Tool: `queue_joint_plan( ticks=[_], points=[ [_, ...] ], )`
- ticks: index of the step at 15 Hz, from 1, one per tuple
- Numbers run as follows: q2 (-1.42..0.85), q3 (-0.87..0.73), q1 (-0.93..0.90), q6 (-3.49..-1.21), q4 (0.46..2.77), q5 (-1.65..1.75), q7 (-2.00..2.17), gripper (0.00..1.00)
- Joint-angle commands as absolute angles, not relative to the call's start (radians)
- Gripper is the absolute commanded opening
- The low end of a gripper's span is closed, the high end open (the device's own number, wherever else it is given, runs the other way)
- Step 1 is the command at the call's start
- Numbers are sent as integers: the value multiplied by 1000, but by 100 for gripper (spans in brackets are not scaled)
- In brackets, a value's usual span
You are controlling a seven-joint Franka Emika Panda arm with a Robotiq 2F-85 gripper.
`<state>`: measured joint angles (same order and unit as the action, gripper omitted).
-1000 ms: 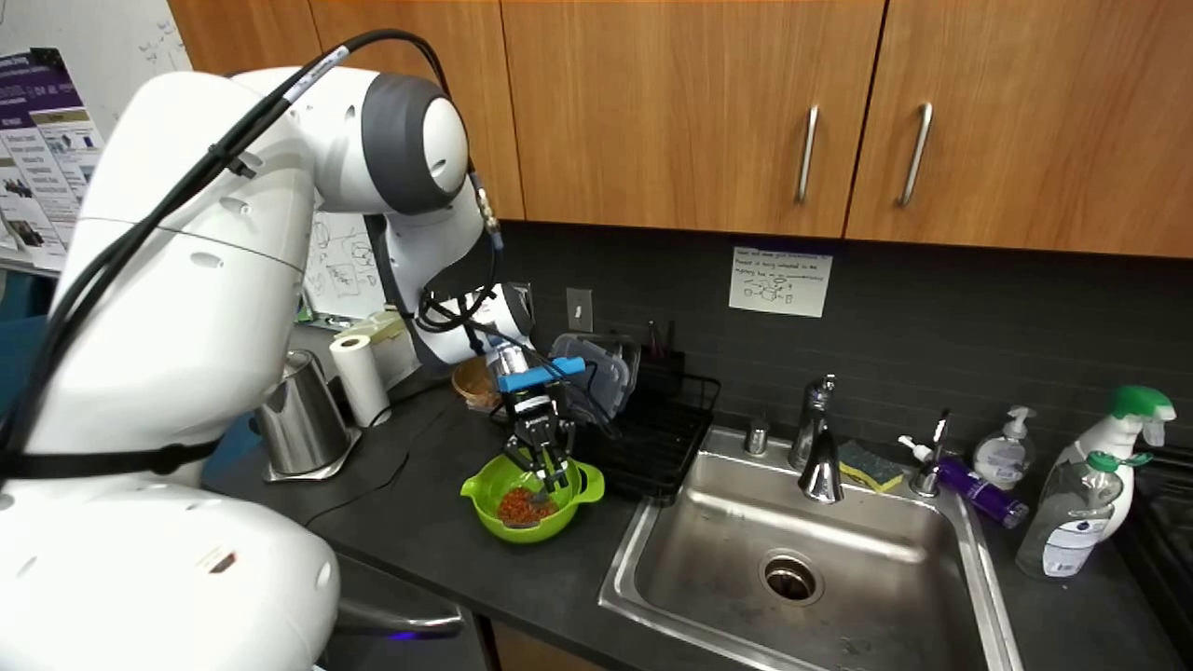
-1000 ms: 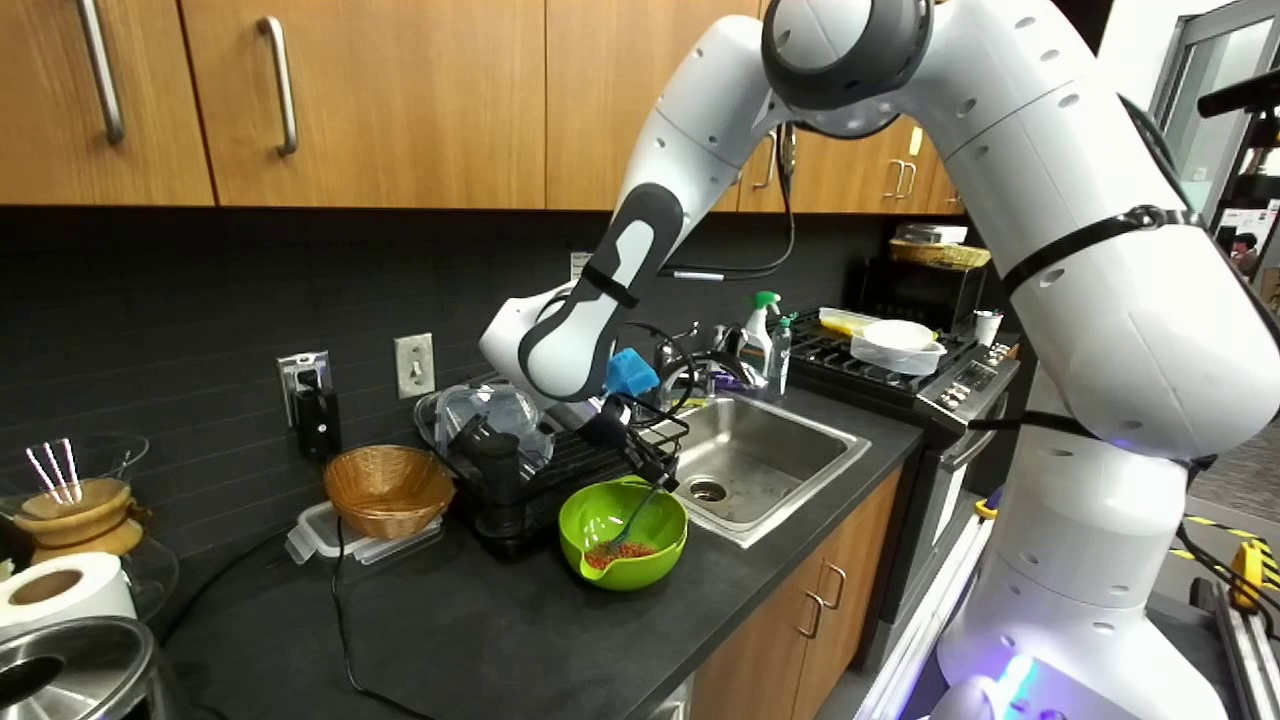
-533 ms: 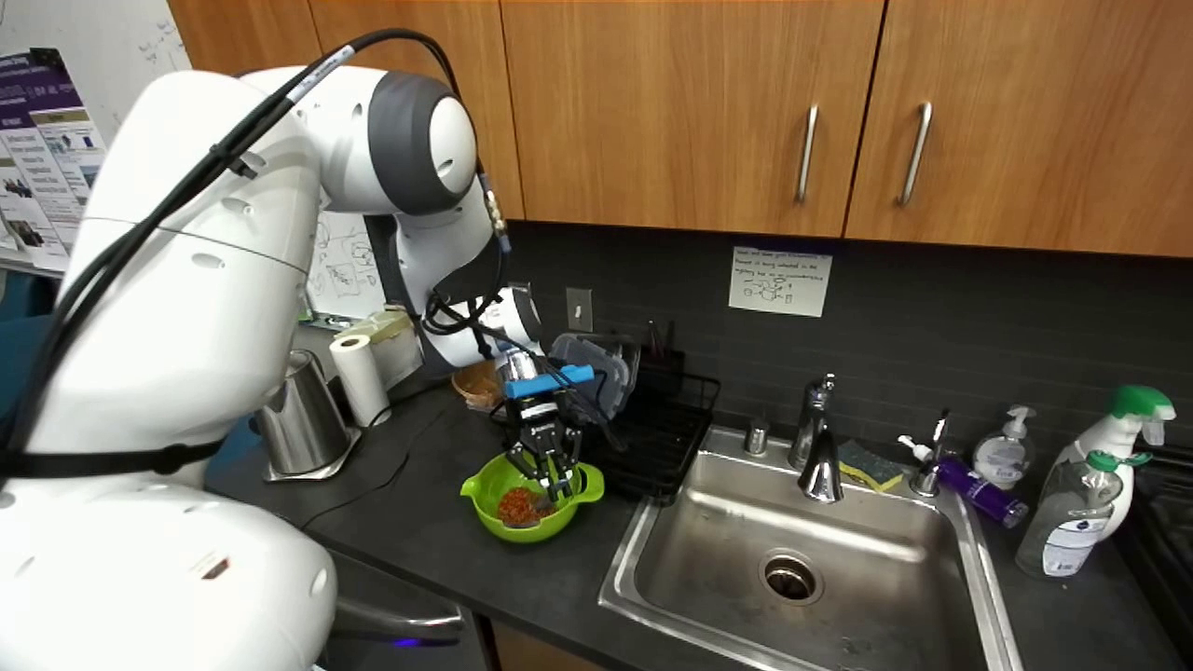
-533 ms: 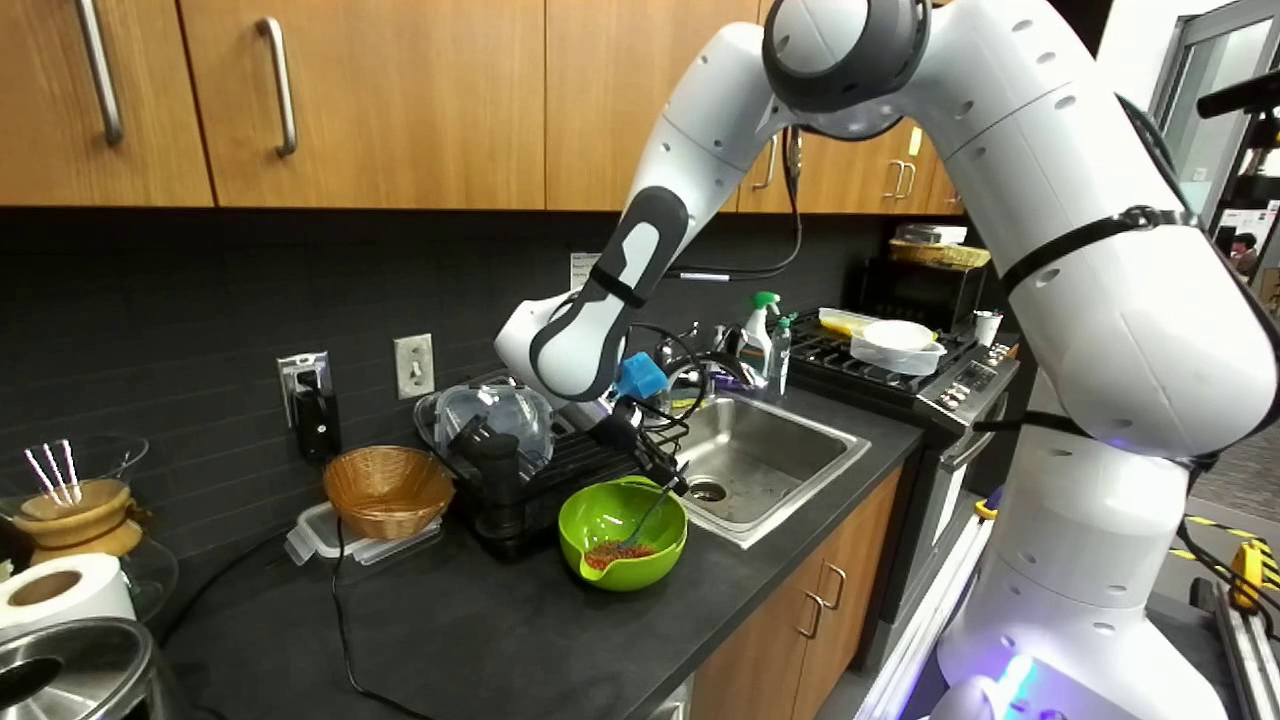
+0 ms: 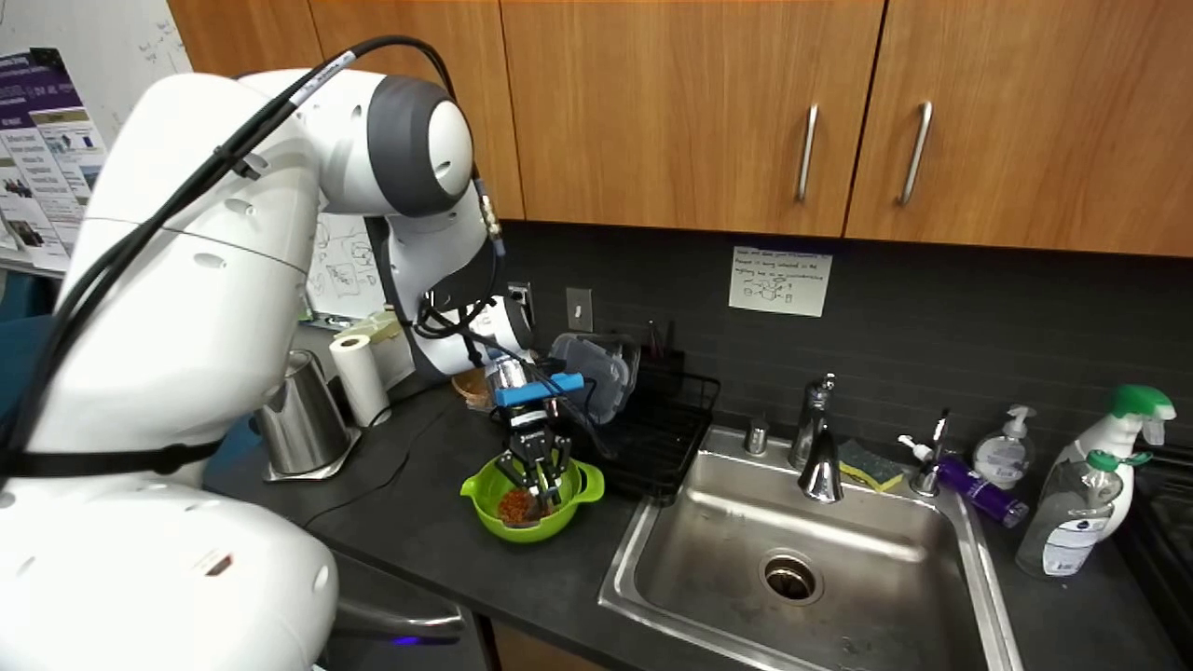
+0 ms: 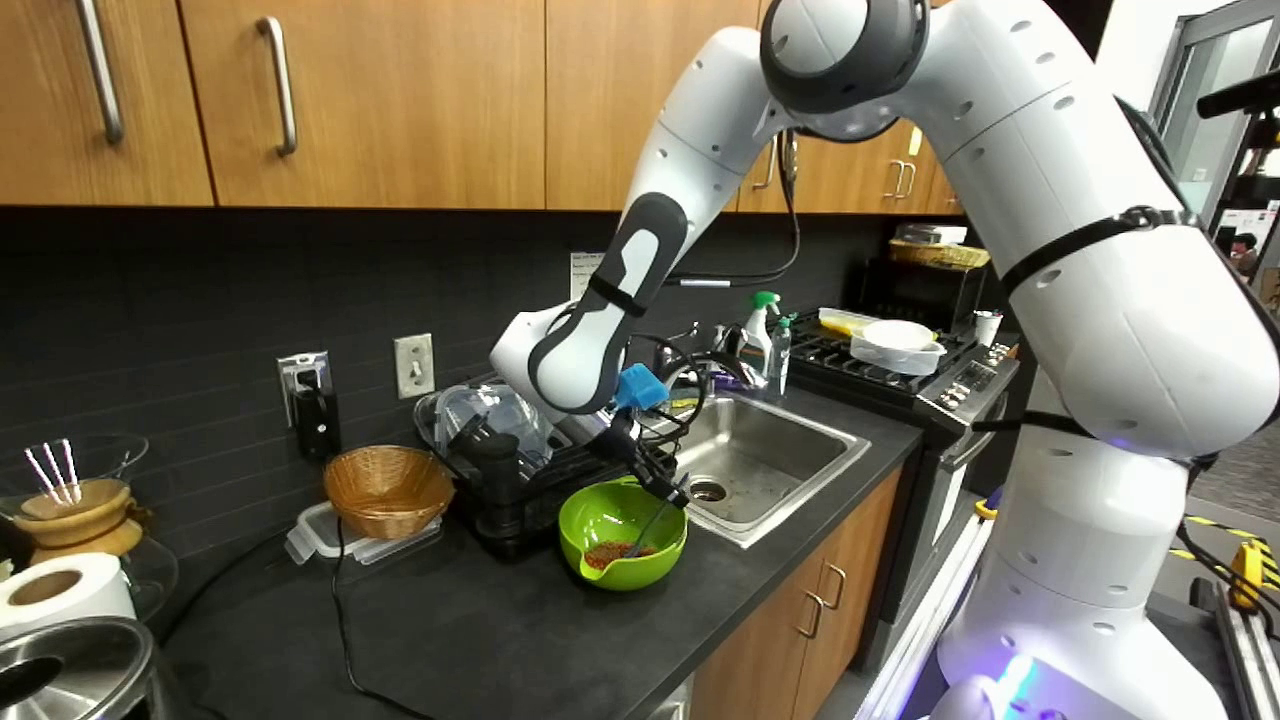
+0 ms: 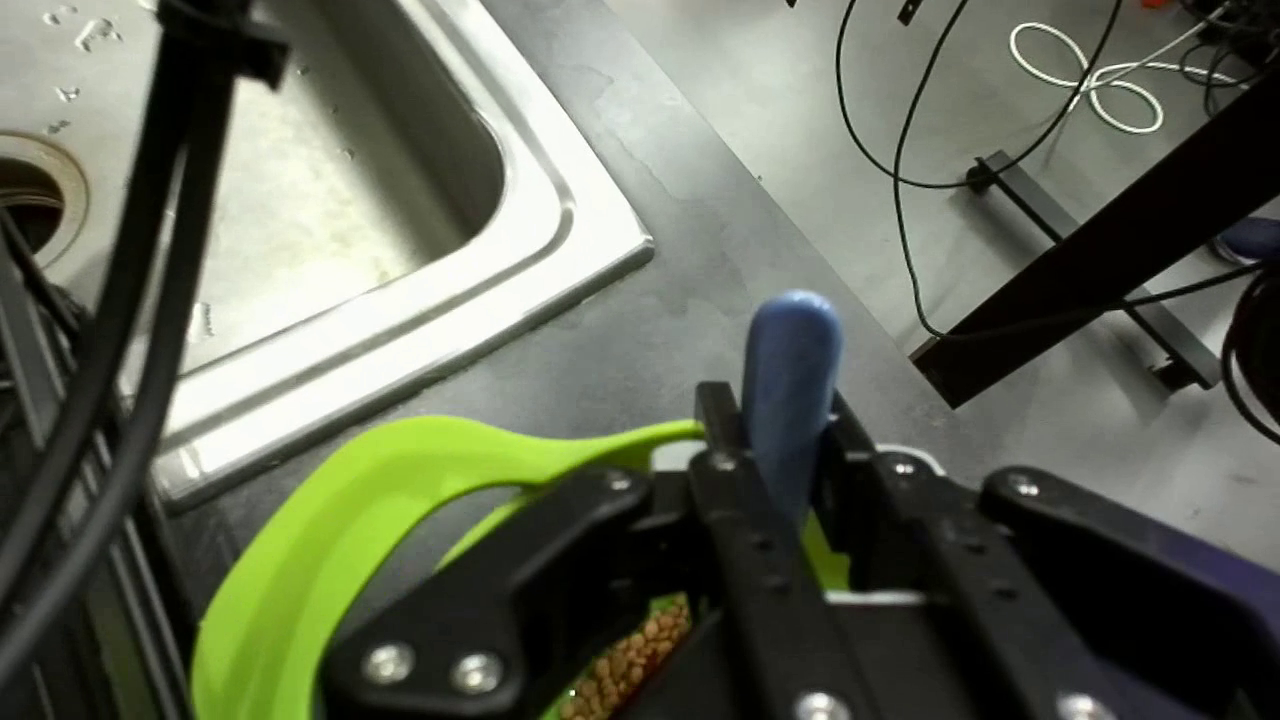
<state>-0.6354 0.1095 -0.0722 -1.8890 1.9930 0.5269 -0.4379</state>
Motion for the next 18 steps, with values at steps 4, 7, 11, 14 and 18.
queue_joint_plan(
  ticks=[4,7,11,14,18],
  points=[
    [-618,118,-97,-1907,1969,515,-438,5],
    [-614,114,-87,-1921,1968,510,-440,5],
    [-610,106,-64,-1951,1982,502,-443,5],
    [-609,101,-43,-1976,1998,500,-447,5],
    [-617,99,-21,-2008,2009,497,-457,5]
  ],
)
